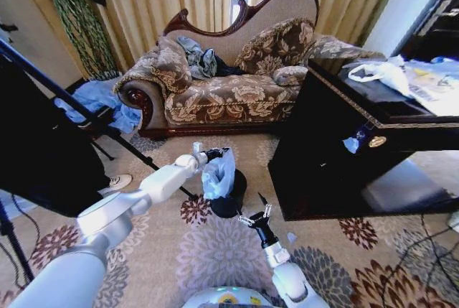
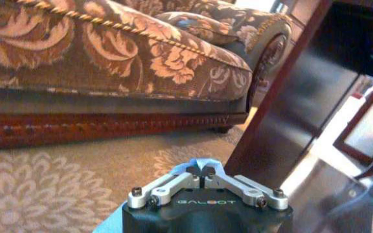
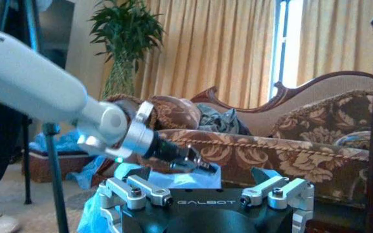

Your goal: Place a garbage bag over the trash bin.

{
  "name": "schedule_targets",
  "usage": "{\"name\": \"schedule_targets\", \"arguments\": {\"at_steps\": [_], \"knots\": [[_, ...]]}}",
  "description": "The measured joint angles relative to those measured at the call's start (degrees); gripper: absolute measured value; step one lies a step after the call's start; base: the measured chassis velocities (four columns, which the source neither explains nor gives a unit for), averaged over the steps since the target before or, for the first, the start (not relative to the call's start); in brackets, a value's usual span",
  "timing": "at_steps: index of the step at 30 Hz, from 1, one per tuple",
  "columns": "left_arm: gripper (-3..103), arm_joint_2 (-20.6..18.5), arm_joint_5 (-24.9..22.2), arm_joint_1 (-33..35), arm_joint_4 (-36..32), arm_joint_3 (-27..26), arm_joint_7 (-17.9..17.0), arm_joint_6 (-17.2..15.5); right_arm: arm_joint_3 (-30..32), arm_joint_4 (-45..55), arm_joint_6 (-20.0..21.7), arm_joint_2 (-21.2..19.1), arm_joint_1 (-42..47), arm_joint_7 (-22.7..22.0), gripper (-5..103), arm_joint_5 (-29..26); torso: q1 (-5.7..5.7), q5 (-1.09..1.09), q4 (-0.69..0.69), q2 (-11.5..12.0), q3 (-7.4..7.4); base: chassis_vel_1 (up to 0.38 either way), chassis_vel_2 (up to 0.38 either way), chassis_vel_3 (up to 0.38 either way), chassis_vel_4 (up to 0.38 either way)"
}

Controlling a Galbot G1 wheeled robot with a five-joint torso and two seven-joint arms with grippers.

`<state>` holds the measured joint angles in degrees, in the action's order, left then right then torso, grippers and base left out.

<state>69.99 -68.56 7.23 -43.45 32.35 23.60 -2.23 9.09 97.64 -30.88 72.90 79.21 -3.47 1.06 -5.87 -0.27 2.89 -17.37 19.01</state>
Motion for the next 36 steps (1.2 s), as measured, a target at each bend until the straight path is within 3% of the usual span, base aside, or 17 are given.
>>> {"name": "schedule_targets", "arguments": {"at_steps": [8, 12, 13, 16, 19, 22, 24, 26, 28, 34, 36], "knots": [[0, 3.3, -3.5, 1.5, 3.3, -2.3, -0.2, -2.1, -0.9, 2.0, 6.5, 0.6, -2.6, -4.9, 100, -1.3, 0.00, -0.01, -0.01, 0.0, 0.00, 0.000, 0.000, 0.000, 0.000], [0, 4.9, -5.7, 2.5, 3.5, -3.7, -1.3, -3.4, -2.5, 2.9, 15.4, 1.3, -6.0, -9.1, 100, -2.4, 0.00, -0.01, 0.00, 0.0, 0.00, 0.000, 0.000, 0.000, 0.000], [0, 4.9, -5.7, 2.5, 3.5, -3.7, -1.3, -3.4, -2.5, 2.9, 15.4, 1.3, -6.0, -9.1, 100, -2.4, 0.00, -0.01, 0.00, 0.0, 0.00, 0.000, 0.000, 0.000, 0.000], [0, 4.8, -7.3, 2.8, 2.2, -4.1, -2.0, -4.1, -4.3, 3.0, 21.1, 1.0, -9.2, -11.7, 100, -3.8, 0.00, 0.00, 0.00, 0.0, 0.00, 0.000, 0.000, 0.000, 0.000], [0, 4.4, -8.1, 3.0, 1.1, -4.2, -2.4, -4.5, -5.9, 3.4, 24.4, 0.4, -11.5, -13.4, 100, -6.6, 0.00, -0.01, 0.00, 0.0, 0.00, 0.000, 0.000, 0.000, 0.000], [0, 3.9, -9.3, 3.3, -0.4, -4.4, -3.0, -4.9, -8.7, 5.5, 30.9, -0.7, -15.2, -16.1, 100, -14.1, 0.00, -0.02, 0.00, 0.0, 0.00, 0.000, 0.000, 0.000, 0.000], [0, 3.6, -9.7, 3.6, -1.1, -4.7, -3.2, -5.0, -10.1, 6.4, 35.4, -1.3, -16.9, -17.4, 100, -17.4, 0.00, -0.01, -0.01, 0.0, 0.00, 0.000, 0.000, 0.000, 0.000], [0, 3.5, -9.8, 3.7, -1.3, -4.8, -3.3, -5.1, -10.6, 6.6, 37.1, -1.5, -17.6, -17.8, 100, -18.7, 0.00, -0.02, -0.01, 0.0, 0.00, 0.000, 0.000, 0.000, 0.000], [0, 3.0, -10.0, 4.2, -2.2, -5.0, -3.4, -5.1, -12.4, 7.3, 42.0, -1.5, -19.3, -20.2, 100, -23.6, 0.00, -0.02, 0.00, 0.0, 0.00, 0.000, 0.000, 0.000, 0.000], [0, 2.3, -10.5, 4.6, -3.7, -5.2, -3.8, -5.2, -14.6, 7.0, 46.8, -0.6, -22.2, -24.0, 100, -29.1, 0.00, -0.02, 0.00, 0.0, 0.00, 0.000, 0.000, 0.000, 0.000], [0, 1.9, -10.7, 4.6, -4.4, -5.3, -4.1, -5.2, -15.8, 6.2, 50.2, 0.1, -24.3, -26.8, 100, -32.8, 0.00, -0.02, -0.01, 0.0, 0.00, 0.000, 0.000, 0.000, 0.000]]}}
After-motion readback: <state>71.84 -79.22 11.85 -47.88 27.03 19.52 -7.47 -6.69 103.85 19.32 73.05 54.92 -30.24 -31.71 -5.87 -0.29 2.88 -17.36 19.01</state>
